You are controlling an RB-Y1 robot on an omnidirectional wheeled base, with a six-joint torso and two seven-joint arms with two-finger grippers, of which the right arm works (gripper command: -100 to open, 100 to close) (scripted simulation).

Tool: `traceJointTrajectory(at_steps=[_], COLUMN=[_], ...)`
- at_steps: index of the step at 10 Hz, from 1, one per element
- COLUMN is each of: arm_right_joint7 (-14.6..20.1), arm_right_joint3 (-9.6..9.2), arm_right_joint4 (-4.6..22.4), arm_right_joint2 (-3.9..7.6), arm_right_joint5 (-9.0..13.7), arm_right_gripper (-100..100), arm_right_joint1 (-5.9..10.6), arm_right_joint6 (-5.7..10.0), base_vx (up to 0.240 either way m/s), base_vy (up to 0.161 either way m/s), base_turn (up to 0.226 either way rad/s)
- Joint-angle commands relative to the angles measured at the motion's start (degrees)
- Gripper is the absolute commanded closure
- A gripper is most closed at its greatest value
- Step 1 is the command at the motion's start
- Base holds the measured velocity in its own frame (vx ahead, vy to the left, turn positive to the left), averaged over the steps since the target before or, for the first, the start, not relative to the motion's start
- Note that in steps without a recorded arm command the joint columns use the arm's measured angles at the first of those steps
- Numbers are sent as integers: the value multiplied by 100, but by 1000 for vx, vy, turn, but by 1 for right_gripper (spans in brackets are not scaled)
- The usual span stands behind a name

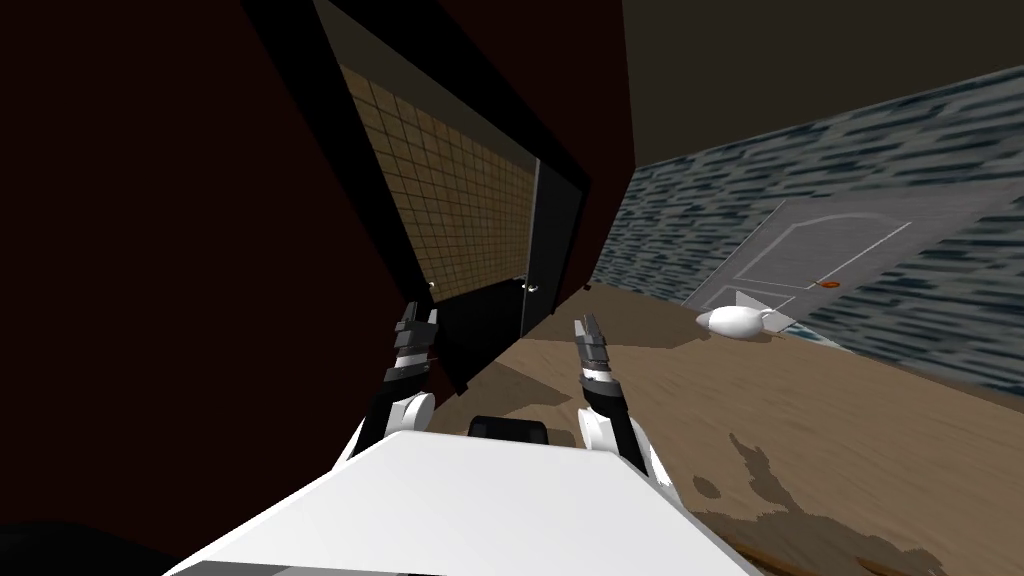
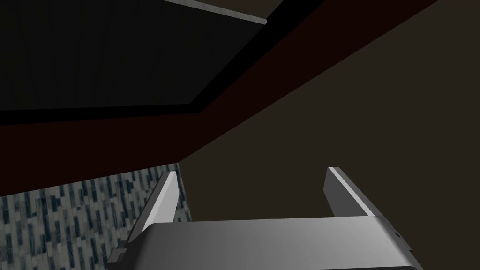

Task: Push the door open

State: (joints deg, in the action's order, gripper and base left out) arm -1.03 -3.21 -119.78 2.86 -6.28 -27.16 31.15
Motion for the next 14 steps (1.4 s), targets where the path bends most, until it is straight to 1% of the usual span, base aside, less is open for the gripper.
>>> traceJointTrajectory(at_steps=[1, 2, 3, 4, 7, 14], arm_right_joint7=[9, 14, 17, 24, 34, 59], arm_right_joint3=[-21, -52, -68, -101, -155, -292], arm_right_joint4=[200, 380, 470, 660, 973, 1754], arm_right_joint2=[39, 69, 84, 113, 152, 225], arm_right_joint5=[11, 18, 21, 27, 37, 64], arm_right_gripper=[-100, -100, -100, -100, -100, -100], arm_right_joint1=[85, 158, 195, 273, 402, 722], arm_right_joint6=[41, 70, 84, 115, 166, 291], base_vx=[127, 126, 114, 142, 125, 85], base_vy=[-58, -69, -103, -102, -80, -75], base_turn=[57, 78, 55, 89, 61, 56])
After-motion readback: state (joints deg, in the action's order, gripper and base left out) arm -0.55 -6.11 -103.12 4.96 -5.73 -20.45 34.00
